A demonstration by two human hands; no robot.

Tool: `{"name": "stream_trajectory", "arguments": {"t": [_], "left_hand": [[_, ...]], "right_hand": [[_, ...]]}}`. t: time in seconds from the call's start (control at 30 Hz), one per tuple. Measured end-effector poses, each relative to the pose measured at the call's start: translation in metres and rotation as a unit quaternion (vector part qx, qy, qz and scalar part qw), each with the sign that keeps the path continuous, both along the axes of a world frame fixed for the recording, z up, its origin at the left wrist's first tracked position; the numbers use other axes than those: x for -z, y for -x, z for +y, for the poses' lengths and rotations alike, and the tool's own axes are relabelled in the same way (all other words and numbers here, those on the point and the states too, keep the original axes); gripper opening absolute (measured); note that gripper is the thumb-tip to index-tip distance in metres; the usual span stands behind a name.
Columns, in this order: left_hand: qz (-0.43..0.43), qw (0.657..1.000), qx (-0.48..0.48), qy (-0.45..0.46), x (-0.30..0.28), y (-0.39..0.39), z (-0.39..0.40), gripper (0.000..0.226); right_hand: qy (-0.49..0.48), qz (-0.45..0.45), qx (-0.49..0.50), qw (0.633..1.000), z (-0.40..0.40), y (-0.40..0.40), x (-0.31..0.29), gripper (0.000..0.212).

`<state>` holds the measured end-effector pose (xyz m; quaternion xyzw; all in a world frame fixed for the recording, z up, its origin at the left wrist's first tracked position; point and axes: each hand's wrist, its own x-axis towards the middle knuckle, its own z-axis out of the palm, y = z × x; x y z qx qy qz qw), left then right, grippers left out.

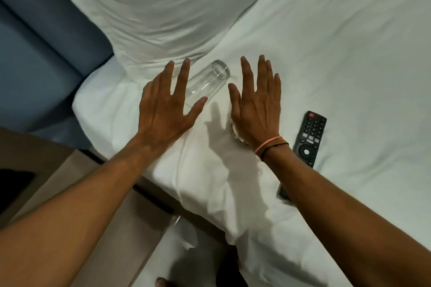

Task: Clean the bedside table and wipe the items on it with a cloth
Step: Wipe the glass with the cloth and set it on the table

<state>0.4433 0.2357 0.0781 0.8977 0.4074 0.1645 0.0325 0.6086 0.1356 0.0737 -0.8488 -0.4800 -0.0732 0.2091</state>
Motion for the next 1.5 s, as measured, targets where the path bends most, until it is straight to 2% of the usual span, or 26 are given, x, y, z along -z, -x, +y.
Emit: {"name": "stream_trajectory", "arguments": {"t": [0.17,0.33,0.5,0.67,0.77,0.87,0.97,1.03,1.13,1.17,1.23,1.3,1.37,1.43,1.5], "left_hand": [[0.041,0.994,0.011,0.096,0.008,-0.036,0.009,0.09],[-0.017,0.988,0.004,0.154,0.013,-0.036,0.011,0.083],[-0.171,0.944,0.002,0.281,-0.003,0.019,0.017,0.066],[-0.115,0.937,0.023,0.329,-0.04,0.127,0.032,0.058],[-0.137,0.925,-0.003,0.354,-0.062,0.188,0.031,0.06],[-0.133,0.935,-0.046,0.327,-0.067,0.259,0.024,0.057],[-0.177,0.907,-0.106,0.367,-0.054,0.319,0.005,0.056],[-0.243,0.877,-0.151,0.385,-0.039,0.361,-0.012,0.06],[-0.311,0.835,-0.211,0.402,-0.018,0.4,-0.04,0.057],[-0.331,0.822,-0.232,0.4,-0.007,0.413,-0.05,0.054],[-0.356,0.809,-0.293,0.364,0.016,0.444,-0.076,0.046],[-0.322,0.817,-0.385,0.285,0.041,0.477,-0.113,0.036],[-0.202,0.83,-0.475,0.214,0.067,0.511,-0.157,0.035],[-0.049,0.824,-0.524,0.209,0.089,0.527,-0.195,0.045],[0.056,0.808,-0.529,0.252,0.106,0.531,-0.221,0.056]], "right_hand": [[-0.008,0.018,0.012,1.0,0.01,-0.022,0.0,0.058],[-0.01,0.035,-0.02,0.999,0.017,-0.017,-0.003,0.056],[-0.026,0.095,-0.198,0.975,0.025,0.013,-0.006,0.062],[-0.001,0.097,-0.354,0.93,0.041,0.085,-0.011,0.059],[0.046,0.132,-0.415,0.899,0.049,0.147,-0.007,0.063],[0.062,0.242,-0.448,0.858,0.049,0.23,0.006,0.055],[0.03,0.406,-0.432,0.805,0.043,0.302,0.023,0.048],[0.054,0.526,-0.4,0.748,0.039,0.351,0.033,0.058],[0.134,0.705,-0.289,0.633,0.03,0.399,0.042,0.07],[0.161,0.731,-0.259,0.61,0.026,0.413,0.047,0.073],[0.185,0.763,-0.23,0.575,0.017,0.436,0.059,0.066],[0.195,0.788,-0.211,0.545,0.009,0.454,0.072,0.059],[0.216,0.794,-0.195,0.535,0.002,0.473,0.084,0.062],[0.241,0.787,-0.179,0.539,-0.001,0.483,0.095,0.069],[0.262,0.782,-0.174,0.538,-0.002,0.489,0.104,0.071]]}}
